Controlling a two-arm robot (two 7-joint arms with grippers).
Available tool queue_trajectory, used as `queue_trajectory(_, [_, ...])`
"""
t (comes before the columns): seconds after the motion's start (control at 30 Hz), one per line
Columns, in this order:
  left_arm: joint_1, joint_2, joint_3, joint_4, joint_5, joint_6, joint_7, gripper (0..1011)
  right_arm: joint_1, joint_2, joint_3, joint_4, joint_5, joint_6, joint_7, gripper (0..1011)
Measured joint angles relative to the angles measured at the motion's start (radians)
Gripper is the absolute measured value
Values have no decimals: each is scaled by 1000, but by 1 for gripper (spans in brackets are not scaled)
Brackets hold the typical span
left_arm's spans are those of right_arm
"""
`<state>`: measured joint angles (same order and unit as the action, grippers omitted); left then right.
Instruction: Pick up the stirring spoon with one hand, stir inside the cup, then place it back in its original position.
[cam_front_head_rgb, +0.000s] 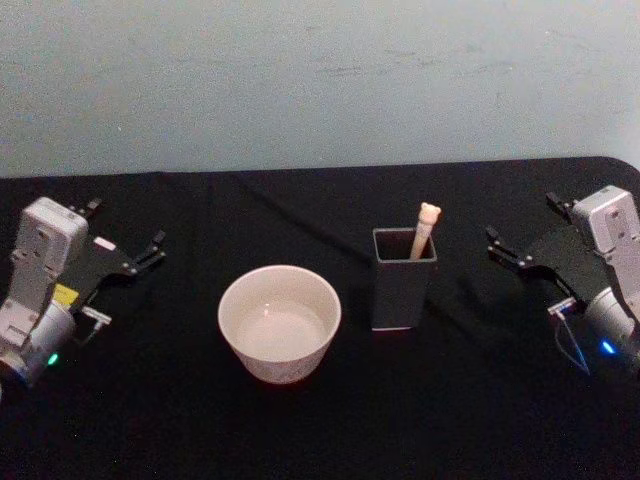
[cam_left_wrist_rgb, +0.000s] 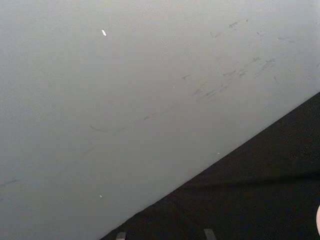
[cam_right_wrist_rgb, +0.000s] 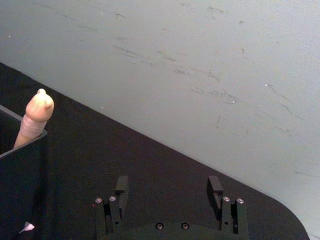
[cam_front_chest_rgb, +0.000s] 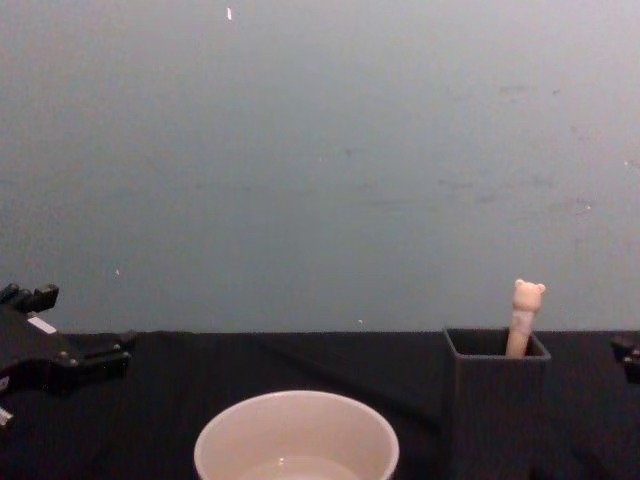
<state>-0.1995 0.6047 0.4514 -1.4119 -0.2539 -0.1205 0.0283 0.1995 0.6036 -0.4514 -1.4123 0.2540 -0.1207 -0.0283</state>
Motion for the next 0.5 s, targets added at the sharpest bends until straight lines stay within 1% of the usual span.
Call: queue_trajectory(0.5, [0, 0, 0, 0, 0, 0, 0, 1001, 0, 1, 0, 0, 0, 0, 0, 1002])
